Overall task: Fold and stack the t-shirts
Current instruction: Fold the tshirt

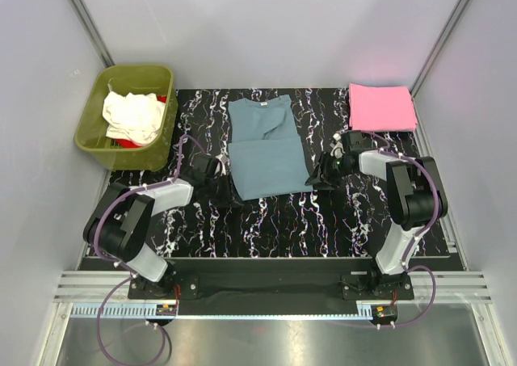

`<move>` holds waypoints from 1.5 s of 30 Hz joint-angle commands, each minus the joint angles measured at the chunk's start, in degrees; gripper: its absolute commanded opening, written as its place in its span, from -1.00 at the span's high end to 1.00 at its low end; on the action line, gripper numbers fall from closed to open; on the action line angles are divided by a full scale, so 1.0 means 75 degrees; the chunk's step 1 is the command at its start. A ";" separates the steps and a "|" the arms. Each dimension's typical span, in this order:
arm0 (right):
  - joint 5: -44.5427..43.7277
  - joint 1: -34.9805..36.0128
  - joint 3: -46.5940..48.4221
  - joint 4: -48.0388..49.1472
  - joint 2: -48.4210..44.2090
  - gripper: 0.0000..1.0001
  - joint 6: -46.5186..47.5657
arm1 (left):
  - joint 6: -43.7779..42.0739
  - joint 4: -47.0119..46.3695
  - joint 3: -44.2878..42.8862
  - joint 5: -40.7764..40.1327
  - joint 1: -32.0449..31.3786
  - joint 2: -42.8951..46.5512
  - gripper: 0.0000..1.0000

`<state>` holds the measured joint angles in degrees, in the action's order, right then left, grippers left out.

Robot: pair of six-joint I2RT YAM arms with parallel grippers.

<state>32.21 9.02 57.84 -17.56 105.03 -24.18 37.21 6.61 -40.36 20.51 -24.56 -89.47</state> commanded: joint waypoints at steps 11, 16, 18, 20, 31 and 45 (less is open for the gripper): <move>-0.0087 0.0099 -0.1184 0.0946 -0.0563 0.88 -0.0150 | 0.0066 -0.0003 -0.0021 -0.0414 0.0005 -0.0211 1.00; -0.0358 0.0122 -0.1793 0.1378 -0.1230 1.00 -0.0992 | 0.0171 0.0454 0.0061 -0.0777 0.0005 0.0081 1.00; -0.0310 0.0157 -0.2227 0.1497 -0.1534 1.00 -0.1285 | 0.0230 0.0501 0.0119 -0.0708 -0.0007 0.0269 1.00; -0.0368 0.0169 -0.2543 0.1510 -0.1792 1.00 -0.1415 | 0.0277 0.0536 0.0236 -0.0521 -0.0019 0.0525 1.00; -0.0883 0.0520 -0.3481 0.0397 -0.4101 1.00 -0.2001 | 0.0721 0.0853 0.0951 -0.0157 -0.0580 0.2166 1.00; -0.1528 0.0896 -0.3916 -0.0436 -0.5415 1.00 -0.2318 | 0.0534 0.1032 0.1056 -0.0638 -0.0874 0.2906 0.47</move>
<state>22.26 15.33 29.10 -19.88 63.88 -40.69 42.11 19.11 -33.21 15.64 -30.72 -68.07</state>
